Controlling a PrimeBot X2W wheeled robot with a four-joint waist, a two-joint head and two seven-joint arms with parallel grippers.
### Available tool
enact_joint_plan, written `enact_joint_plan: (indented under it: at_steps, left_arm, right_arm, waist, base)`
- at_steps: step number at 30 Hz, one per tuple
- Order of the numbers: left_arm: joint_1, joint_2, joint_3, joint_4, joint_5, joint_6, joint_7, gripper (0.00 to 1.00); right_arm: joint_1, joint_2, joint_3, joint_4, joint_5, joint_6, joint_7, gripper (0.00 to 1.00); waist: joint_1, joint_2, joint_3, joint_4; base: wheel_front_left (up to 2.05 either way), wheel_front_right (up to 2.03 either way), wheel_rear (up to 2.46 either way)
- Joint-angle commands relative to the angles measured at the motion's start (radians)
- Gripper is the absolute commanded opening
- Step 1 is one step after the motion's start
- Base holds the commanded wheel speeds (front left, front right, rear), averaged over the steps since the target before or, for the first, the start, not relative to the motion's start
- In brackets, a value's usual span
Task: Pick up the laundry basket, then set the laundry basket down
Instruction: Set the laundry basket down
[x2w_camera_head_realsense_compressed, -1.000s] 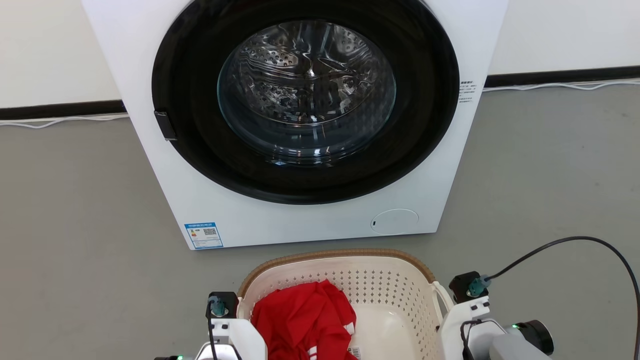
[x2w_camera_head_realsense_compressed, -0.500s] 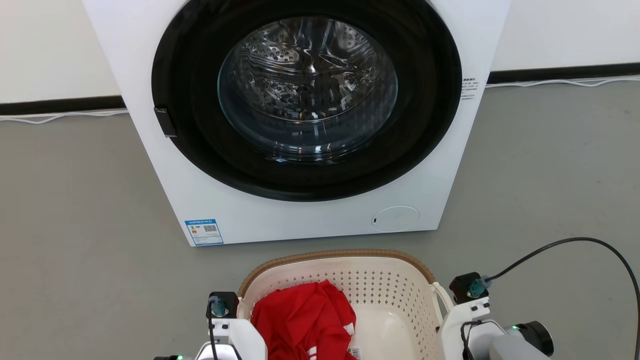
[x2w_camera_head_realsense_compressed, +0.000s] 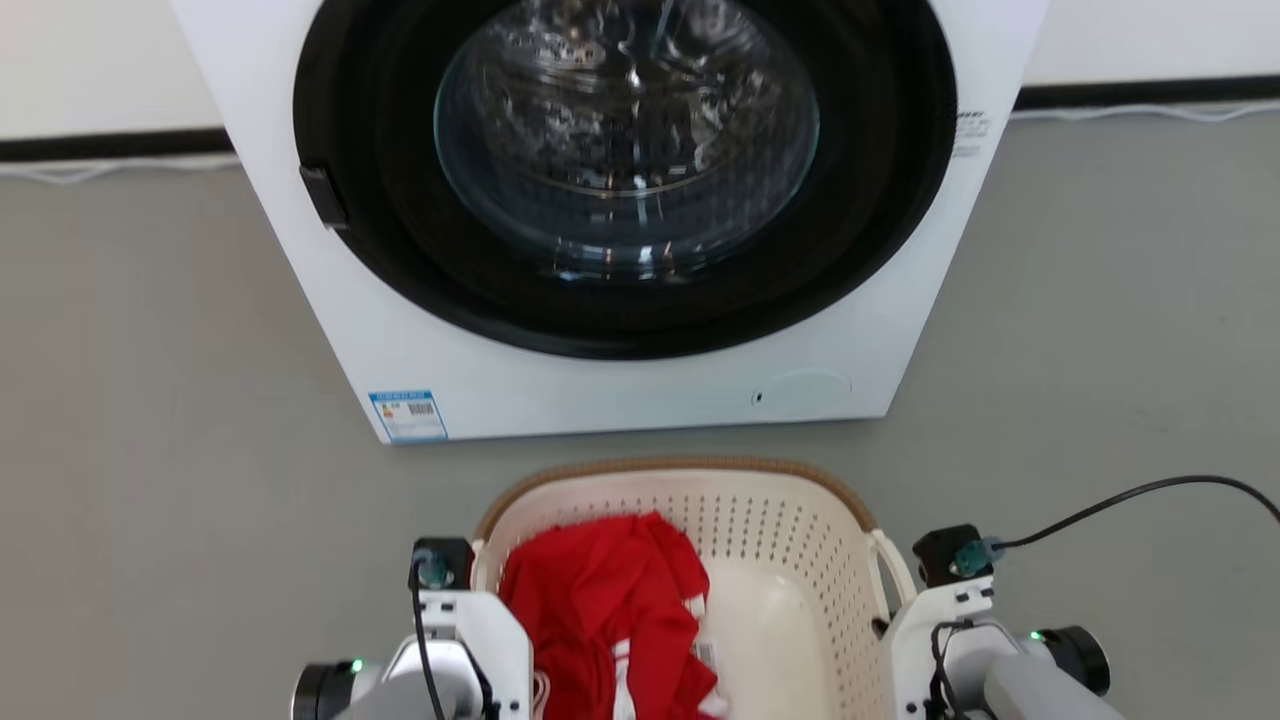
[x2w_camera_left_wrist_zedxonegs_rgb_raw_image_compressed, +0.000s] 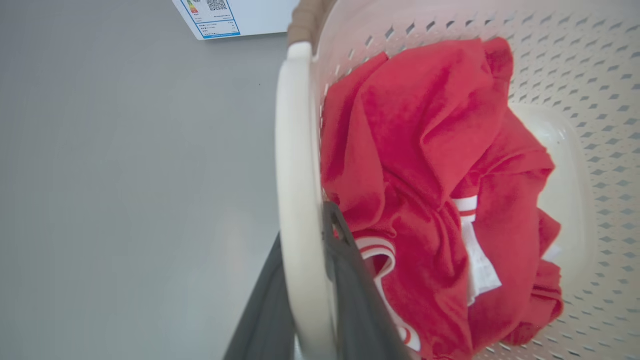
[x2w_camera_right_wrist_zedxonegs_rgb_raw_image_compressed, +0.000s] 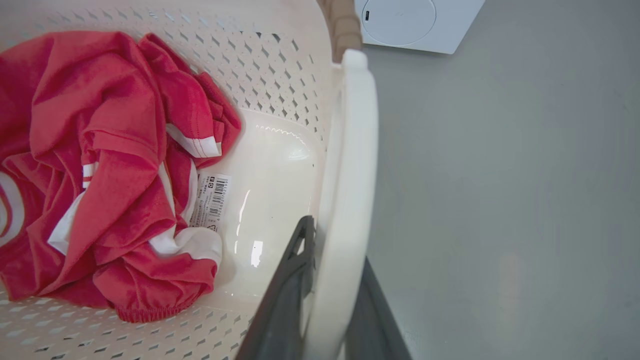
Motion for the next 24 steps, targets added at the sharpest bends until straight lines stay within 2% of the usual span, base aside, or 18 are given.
enact_joint_plan:
  at_steps: [1,15,24]
  left_arm:
    - [-0.078,-0.010,0.013,-0.011,0.000,-0.007,-0.030,0.00]
    - [-0.235,-0.010,0.017,0.043,0.021,-0.034,-0.103,0.00]
    - [-0.323,-0.010,0.023,0.048,0.027,-0.043,-0.143,0.00]
  right_arm:
    - [-0.040,0.040,0.023,-0.023,0.000,0.018,-0.025,0.00]
    - [-0.196,0.040,-0.006,0.035,0.005,0.018,-0.214,0.00]
    - [-0.311,0.040,-0.034,0.105,-0.024,0.018,-0.277,0.00]
  waist:
    - [0.0000,0.0000,0.035,0.009]
    - [0.0000,0.0000,0.291,0.040]
    - [0.0000,0.0000,0.436,0.069]
  base:
    - [0.00,0.00,0.00]
    - [0.00,0.00,0.00]
    - [0.00,0.00,0.00]
